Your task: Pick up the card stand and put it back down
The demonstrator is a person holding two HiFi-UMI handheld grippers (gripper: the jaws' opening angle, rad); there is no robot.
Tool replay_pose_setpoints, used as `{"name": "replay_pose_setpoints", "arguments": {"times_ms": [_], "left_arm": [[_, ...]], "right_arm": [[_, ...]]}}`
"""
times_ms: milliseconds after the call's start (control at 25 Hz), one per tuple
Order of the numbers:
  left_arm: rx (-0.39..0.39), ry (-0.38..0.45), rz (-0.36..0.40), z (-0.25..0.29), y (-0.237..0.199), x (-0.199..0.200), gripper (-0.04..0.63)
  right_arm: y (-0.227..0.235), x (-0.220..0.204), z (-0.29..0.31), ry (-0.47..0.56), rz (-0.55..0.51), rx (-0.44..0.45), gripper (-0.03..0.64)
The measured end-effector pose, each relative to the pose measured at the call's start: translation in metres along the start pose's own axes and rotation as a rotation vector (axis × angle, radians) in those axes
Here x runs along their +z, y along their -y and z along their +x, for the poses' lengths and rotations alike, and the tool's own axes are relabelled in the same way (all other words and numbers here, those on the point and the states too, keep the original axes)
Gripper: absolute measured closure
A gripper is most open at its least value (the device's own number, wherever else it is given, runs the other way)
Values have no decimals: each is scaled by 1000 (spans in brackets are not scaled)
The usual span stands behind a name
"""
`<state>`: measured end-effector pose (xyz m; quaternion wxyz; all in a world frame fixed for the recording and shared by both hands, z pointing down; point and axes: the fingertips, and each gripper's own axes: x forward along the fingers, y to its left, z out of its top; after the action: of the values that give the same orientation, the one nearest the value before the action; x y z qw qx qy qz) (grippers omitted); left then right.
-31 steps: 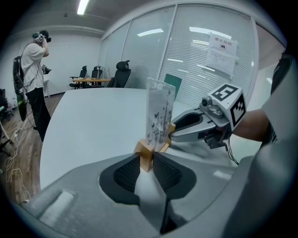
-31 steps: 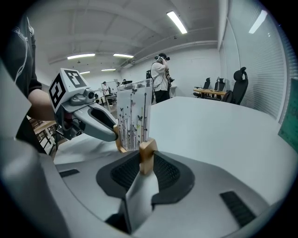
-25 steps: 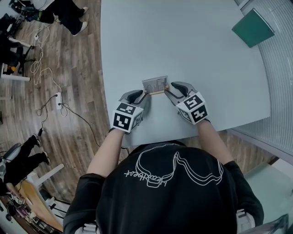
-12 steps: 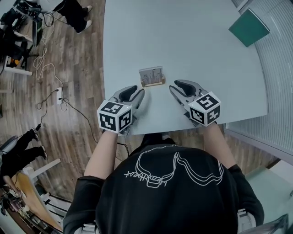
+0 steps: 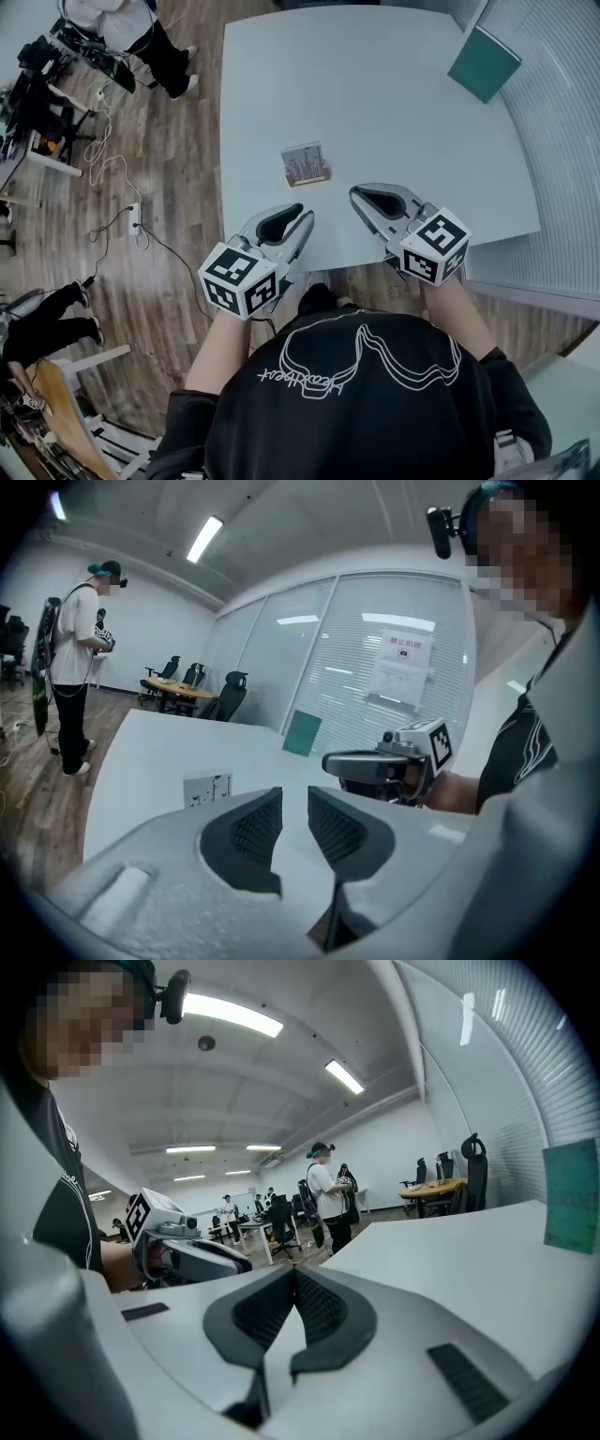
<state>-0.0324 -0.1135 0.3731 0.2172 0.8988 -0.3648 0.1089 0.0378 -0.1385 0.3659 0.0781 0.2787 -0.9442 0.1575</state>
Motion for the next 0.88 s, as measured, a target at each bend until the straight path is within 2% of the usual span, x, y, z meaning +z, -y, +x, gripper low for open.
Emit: {"name": "replay_pose_setpoints", "arguments": {"times_ms": [160, 360, 560, 880], "left_arm": [[15, 32, 63, -23, 36, 3, 539], [-8, 77, 27, -35, 74, 3, 575], [-16, 105, 57, -51, 108, 25, 583], [-28, 147, 57, -56, 132, 29, 583]], "right_arm": [[-35, 10, -25, 55, -21, 61, 607], [-70, 11, -53, 78, -5, 166, 607], [-95, 30, -81, 75, 56, 251, 608], [-105, 25, -97, 53, -6, 268, 609]]}}
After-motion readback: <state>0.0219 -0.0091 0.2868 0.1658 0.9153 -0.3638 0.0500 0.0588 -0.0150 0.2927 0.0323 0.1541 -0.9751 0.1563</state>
